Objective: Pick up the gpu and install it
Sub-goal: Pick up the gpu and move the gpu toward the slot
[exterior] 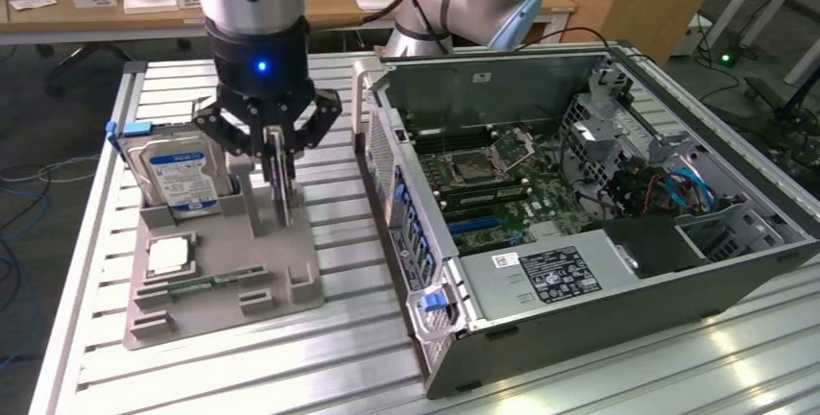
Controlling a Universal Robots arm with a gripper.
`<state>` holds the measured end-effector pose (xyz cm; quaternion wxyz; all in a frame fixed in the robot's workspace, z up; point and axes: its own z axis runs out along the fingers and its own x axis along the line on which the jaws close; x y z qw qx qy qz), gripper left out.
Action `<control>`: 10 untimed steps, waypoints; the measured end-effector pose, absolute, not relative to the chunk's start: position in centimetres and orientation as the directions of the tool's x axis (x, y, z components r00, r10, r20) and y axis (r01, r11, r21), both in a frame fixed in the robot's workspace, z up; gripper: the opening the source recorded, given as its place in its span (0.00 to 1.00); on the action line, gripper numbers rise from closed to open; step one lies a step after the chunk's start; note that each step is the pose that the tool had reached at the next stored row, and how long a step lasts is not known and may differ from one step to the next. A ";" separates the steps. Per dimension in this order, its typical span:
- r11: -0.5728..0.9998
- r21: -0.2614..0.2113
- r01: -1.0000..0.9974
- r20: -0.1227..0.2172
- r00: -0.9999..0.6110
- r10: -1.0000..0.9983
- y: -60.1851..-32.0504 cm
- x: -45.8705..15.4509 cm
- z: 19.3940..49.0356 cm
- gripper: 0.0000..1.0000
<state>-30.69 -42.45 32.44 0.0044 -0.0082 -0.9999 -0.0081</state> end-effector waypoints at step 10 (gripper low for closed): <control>1.000 0.019 0.016 0.009 -1.000 0.016 -42.5 -30.7 37.0 0.28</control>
